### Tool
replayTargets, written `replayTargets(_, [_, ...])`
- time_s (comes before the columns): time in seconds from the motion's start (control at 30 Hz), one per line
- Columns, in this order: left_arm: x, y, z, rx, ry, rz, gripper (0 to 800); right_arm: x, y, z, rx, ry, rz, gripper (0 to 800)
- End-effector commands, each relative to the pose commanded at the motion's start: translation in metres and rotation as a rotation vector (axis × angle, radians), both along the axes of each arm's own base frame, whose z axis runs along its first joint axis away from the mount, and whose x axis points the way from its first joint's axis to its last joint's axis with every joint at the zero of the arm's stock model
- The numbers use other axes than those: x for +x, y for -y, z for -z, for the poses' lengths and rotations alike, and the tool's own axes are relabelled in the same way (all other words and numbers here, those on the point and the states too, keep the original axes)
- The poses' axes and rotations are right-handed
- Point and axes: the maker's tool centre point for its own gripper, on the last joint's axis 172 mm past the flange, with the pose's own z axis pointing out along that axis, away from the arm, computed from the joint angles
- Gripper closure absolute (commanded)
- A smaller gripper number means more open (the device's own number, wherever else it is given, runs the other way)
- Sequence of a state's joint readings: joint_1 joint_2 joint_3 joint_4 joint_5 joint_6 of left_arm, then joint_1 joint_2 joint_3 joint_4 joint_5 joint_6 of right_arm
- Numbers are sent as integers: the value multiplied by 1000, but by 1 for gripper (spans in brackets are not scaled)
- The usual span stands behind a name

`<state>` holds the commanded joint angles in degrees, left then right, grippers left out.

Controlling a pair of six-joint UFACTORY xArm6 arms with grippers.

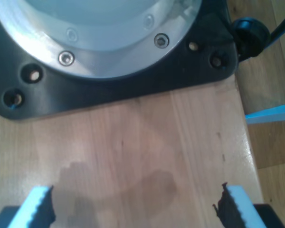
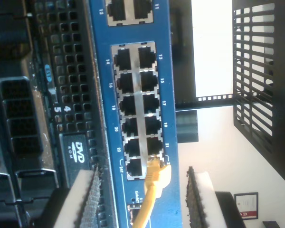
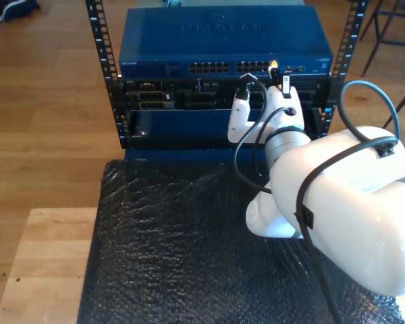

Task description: Grab the cable and plug it in

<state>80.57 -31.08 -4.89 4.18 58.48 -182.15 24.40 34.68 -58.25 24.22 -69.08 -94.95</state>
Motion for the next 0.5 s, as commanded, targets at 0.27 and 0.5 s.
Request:
replayTargets(0.27, [0, 0, 0, 0, -1, -1, 0, 2, 2, -3, 4, 5, 6, 350])
replayTargets(0.5, [0, 0, 0, 0, 0, 0, 0, 3, 1, -5, 5, 11, 6, 352])
